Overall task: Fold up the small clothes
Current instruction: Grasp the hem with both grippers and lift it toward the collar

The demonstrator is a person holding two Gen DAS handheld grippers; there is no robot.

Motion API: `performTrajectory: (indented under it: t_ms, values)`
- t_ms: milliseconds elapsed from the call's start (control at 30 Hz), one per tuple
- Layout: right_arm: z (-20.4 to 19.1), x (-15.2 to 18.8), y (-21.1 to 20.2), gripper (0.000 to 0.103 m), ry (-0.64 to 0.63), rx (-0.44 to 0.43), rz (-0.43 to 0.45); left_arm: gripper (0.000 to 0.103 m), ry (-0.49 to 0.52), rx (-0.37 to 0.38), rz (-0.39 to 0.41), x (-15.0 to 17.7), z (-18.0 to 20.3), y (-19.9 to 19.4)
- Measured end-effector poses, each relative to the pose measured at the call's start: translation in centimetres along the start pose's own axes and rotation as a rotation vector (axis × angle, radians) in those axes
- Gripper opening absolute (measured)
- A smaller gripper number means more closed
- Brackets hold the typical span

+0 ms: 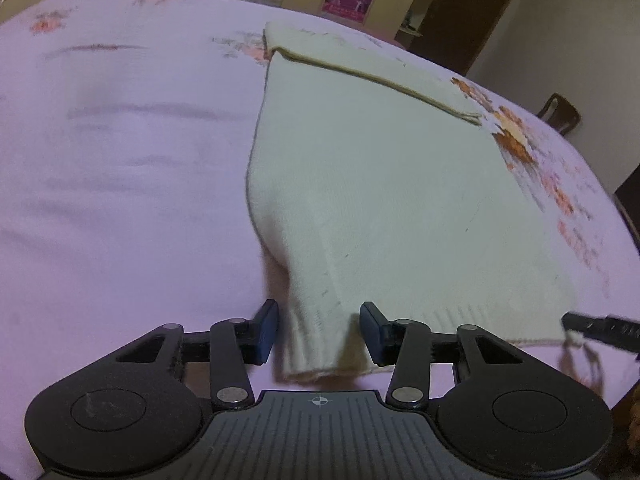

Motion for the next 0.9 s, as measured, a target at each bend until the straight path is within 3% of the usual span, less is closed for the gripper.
performTrajectory:
  t_ms: [33, 100, 133, 267, 400, 567, 700, 900]
  values:
    - [-0.3, 0.0, 0.2, 0.045, -0.009, 0.012, -0.005, 0.045, -0.005, 0.007, -0.001, -0.1, 0.1, 0.1]
    - [-0.7, 0.0, 0.5, 0.04, -0.035, 0.036, -0.007, 0.022, 0.004, 0.025, -0.01, -0.1, 0.3, 0.3]
    - [-0.9, 0.0, 0.6, 0.039, -0.04, 0.041, -0.012, 0.015, 0.001, 0.036, -0.024, -0.1, 0.3, 0.6]
    - [-1.3, -0.2, 0.6, 0.01, -0.019, -0.005, -0.038, 0.011, -0.021, 0.079, -0.043, -0.7, 0.2, 1.0]
    - [-1.4, -1.0, 0.4, 0.009, 0.044, -0.09, -0.052, 0.009, -0.011, 0.126, -0.042, -1.7, 0.5, 1.0]
    - [-2.2, -3.9, -0.4, 0.009, 0.079, -0.195, -0.002, 0.009, -0.041, 0.171, 0.04, -5.3, 1.2, -0.2]
    - [-3.1, -8.0, -1.1, 0.009, 0.077, -0.241, 0.077, 0.009, -0.057, 0.203, 0.123, -10.1, 2.2, -0.4]
    - [-4.0, -16.1, 1.0, 0.009, 0.037, -0.265, 0.17, 0.009, -0.053, 0.204, 0.203, -18.4, 3.9, 2.9]
Point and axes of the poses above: each gripper's, at about its wrist camera, not at the fingertips, and y roughly the way its jaws point, z to its right, x to its underside, the point moved 6 cm from there along y, roughly the way its jaws point, and after that the axes turned 3 degrees about -y, right-handed, at the moved point
